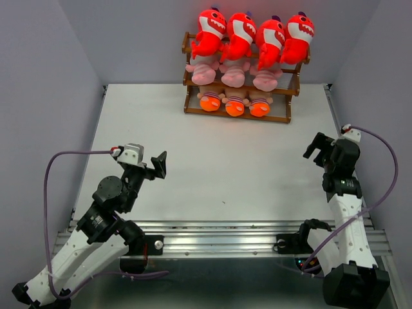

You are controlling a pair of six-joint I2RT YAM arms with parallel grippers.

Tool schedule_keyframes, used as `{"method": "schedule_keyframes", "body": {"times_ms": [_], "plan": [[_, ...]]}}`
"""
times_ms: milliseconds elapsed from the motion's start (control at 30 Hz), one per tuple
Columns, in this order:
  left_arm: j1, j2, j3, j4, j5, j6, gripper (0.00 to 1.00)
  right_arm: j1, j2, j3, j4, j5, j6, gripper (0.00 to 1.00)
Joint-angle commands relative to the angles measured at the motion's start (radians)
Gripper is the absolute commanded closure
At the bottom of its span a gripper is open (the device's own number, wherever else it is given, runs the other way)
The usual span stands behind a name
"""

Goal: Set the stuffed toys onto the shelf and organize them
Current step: Place the stuffed toy onto shelf

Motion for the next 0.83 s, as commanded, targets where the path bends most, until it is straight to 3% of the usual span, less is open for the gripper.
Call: {"method": "schedule_keyframes", "body": {"times_ms": [0,800], "plan": [[0.002,-0.016,-0.009,0.039,0.021,-0.003,0.01,-0.008,-0.032,-0.006,0.098,0.04,0.013,0.0],[0.002,-0.002,-0.014,0.036,0.017,0.001,0.01,-0.048,-0.096,-0.018,0.101,0.011,0.016,0.0]]}}
